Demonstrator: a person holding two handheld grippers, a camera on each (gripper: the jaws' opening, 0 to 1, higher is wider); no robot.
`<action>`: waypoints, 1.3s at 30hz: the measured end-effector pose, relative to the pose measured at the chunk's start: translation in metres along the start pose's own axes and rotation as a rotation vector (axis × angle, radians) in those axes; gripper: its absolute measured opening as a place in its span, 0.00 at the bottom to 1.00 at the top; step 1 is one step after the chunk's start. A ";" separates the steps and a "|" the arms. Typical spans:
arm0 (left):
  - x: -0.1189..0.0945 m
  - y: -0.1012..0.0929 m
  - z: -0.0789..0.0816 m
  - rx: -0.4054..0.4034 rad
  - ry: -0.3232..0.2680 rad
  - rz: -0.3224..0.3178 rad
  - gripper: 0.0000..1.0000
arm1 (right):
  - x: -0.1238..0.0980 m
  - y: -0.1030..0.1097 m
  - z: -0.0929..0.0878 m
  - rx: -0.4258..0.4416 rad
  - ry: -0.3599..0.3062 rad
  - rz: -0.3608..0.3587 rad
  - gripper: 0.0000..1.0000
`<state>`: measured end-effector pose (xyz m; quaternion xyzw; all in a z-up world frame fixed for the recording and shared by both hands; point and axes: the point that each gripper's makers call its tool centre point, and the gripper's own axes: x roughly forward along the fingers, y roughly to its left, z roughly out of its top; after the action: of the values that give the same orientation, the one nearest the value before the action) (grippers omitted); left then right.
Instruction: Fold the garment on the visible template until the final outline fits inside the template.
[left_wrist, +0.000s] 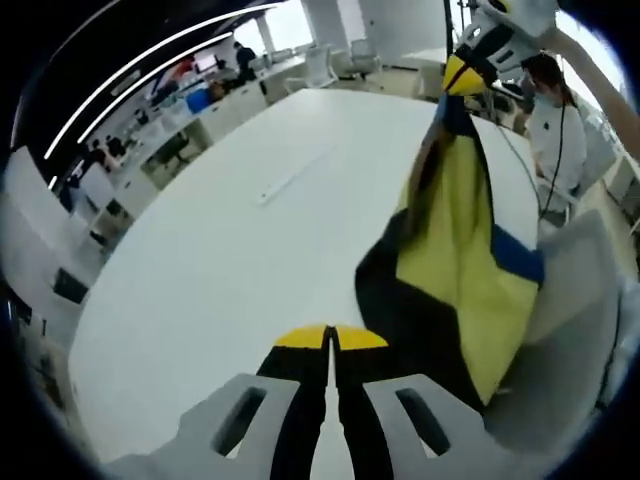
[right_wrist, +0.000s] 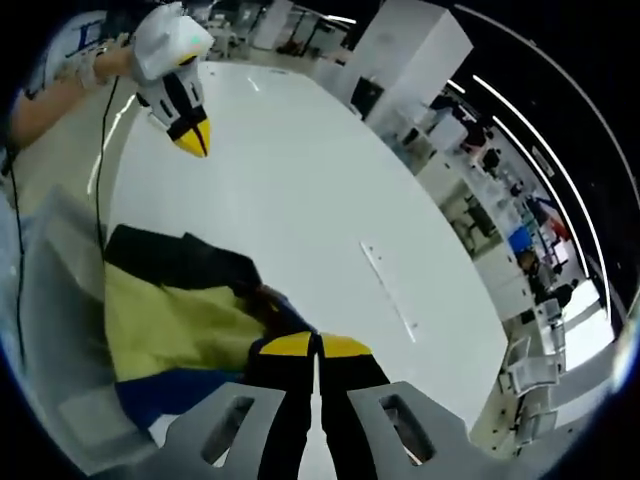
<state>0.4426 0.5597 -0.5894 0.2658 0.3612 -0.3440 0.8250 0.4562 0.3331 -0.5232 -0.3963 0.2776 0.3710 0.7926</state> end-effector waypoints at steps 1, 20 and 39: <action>0.003 -0.001 0.000 0.001 0.001 -0.004 0.00 | 0.000 0.001 0.000 0.001 -0.001 0.000 0.01; 0.081 -0.013 -0.003 -0.019 0.026 -0.113 0.00 | -0.002 0.006 0.011 -0.002 -0.026 0.022 0.01; 0.138 -0.019 -0.005 -0.004 0.059 -0.172 0.09 | -0.001 0.004 0.004 0.012 -0.020 0.031 0.01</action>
<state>0.4956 0.4999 -0.7034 0.2420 0.4078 -0.4049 0.7818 0.4525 0.3379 -0.5218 -0.3834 0.2779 0.3856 0.7919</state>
